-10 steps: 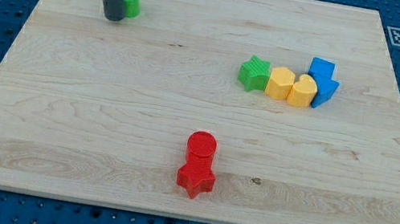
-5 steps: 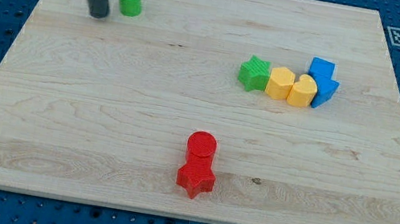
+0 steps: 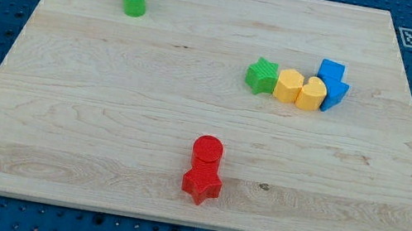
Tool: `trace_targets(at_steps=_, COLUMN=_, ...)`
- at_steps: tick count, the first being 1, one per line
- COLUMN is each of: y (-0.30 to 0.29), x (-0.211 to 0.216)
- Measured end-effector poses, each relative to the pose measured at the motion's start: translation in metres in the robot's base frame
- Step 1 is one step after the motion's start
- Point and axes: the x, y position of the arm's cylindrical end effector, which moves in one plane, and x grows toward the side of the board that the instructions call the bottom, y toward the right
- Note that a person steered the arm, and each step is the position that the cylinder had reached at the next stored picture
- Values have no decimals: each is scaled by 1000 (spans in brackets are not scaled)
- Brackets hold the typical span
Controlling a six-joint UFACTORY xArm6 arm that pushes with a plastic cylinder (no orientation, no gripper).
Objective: Push the green circle above the green star
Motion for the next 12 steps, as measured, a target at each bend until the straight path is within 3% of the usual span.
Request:
trace_targets(at_steps=1, y=19, x=7)
trace_targets(at_steps=3, y=-1, x=23)
trace_targets(at_steps=4, y=24, x=46)
trace_targets(at_steps=6, y=69, x=51)
trace_targets(at_steps=8, y=70, x=68)
trace_targets(at_steps=9, y=71, x=71)
trace_targets(at_steps=11, y=77, x=37)
trace_targets(at_steps=12, y=111, x=41)
